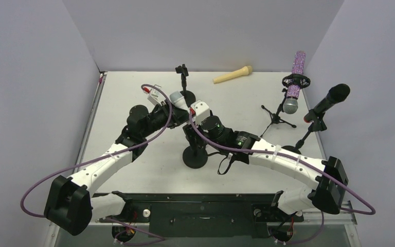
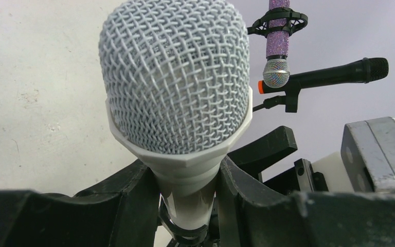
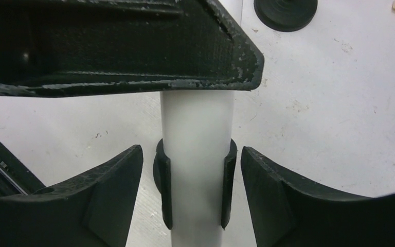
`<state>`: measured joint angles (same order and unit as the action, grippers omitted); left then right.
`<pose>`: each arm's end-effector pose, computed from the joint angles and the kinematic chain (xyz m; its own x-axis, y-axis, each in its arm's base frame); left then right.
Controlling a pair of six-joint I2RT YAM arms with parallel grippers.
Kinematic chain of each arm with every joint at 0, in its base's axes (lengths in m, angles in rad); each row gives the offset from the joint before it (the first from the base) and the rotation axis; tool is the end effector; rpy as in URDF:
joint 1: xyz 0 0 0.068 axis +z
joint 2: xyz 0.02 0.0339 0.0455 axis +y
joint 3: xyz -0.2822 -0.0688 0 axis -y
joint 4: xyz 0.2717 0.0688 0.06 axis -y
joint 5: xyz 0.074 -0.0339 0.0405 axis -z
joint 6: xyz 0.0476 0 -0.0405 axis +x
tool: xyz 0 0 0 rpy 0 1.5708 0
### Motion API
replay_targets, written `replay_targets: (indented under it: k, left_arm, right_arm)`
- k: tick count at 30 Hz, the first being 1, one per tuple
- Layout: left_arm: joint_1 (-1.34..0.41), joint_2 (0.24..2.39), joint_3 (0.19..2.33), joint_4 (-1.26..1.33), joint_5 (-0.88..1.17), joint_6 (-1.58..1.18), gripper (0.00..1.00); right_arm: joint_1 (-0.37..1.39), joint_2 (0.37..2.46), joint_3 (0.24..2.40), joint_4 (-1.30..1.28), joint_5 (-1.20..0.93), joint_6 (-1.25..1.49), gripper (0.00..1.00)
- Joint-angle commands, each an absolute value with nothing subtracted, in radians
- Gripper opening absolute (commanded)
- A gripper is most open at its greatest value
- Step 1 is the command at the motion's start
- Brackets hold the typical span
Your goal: Remove the microphone from the stand
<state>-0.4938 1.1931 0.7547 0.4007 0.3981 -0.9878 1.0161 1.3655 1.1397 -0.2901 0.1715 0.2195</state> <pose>0.2600 -0.1609 0.3104 -0.6678 -0.5145 -0.5379 0.4006 0.3607 -0.8423 0.1891 0.2897 0.3278 -0.4189 -0.2688 -0.8673 -0.6846 0.7210 0.1072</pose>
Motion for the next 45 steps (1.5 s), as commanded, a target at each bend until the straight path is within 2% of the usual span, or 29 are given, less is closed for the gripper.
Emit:
replay_targets:
  k: [1, 9, 13, 19, 45]
  left_arm:
    - [-0.476, 1.172, 0.774, 0.54, 0.465, -1.037, 0.0]
    - [-0.451, 1.159, 0.777, 0.541, 0.469, -1.037, 0.0]
    - [-0.418, 1.159, 0.81, 0.536, 0.478, -1.032, 0.0]
    - [-0.364, 1.16, 0.863, 0.503, 0.492, -0.998, 0.0]
    - [-0.203, 1.165, 0.961, 0.439, 0.505, -0.912, 0.0]
  right_arm:
    - [1.018, 1.367, 1.109, -0.16, 0.238, 0.226, 0.63]
    - [1.033, 1.354, 1.059, -0.118, 0.273, 0.234, 0.31]
    - [1.046, 1.341, 1.025, -0.123, 0.289, 0.234, 0.19]
    - [1.058, 1.312, 0.993, -0.146, 0.303, 0.235, 0.15]
    - [1.07, 1.273, 0.921, -0.171, 0.316, 0.224, 0.13]
